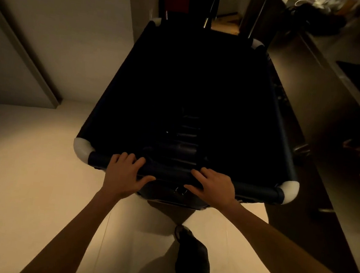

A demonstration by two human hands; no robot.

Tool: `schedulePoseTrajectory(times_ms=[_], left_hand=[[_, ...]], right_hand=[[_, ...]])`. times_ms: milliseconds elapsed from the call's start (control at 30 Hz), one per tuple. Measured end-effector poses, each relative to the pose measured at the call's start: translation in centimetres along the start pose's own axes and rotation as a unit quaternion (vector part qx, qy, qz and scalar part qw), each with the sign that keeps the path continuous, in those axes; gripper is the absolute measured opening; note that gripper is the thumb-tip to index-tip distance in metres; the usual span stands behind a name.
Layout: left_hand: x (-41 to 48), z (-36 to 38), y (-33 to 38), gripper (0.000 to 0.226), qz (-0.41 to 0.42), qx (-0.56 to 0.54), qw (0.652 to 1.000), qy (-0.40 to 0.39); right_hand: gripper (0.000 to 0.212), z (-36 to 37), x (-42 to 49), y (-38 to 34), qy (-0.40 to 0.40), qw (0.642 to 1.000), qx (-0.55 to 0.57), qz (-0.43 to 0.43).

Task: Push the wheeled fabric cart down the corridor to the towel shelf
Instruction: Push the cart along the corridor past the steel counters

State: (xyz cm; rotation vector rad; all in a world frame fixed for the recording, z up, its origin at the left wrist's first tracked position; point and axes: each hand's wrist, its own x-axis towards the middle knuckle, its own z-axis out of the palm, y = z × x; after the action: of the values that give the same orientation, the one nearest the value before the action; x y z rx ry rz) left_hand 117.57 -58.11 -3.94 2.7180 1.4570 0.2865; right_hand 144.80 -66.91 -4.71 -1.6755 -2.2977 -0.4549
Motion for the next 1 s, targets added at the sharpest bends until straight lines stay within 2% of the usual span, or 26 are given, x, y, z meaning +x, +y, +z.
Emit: schedulePoseTrajectory(times_ms=[233, 467, 767, 1000], left_hand=[[-6.3, 0.4, 6.6, 0.072, -0.019, -0.019, 1.0, 0.015], [-6.9, 1.0, 11.1, 0.073, -0.028, -0.016, 0.999, 0.037], [-2.0, 1.4, 11.5, 0.074, -0.07, -0.006, 0.997, 0.023], [5.5, 2.3, 13.1, 0.075, -0.112, -0.01, 0.994, 0.019]], right_hand=[[0.047, -3.4, -6.8, 1.1, -0.025, 0.998, -0.001, -0.063], [0.047, -4.2, -9.4, 4.6, -0.043, 0.994, -0.008, -0.099], [0.045, -2.6, -6.0, 8.4, -0.037, 0.996, 0.02, -0.083], [0.055, -0.5, -1.6, 15.5, -0.05, 0.994, 0.044, -0.082]])
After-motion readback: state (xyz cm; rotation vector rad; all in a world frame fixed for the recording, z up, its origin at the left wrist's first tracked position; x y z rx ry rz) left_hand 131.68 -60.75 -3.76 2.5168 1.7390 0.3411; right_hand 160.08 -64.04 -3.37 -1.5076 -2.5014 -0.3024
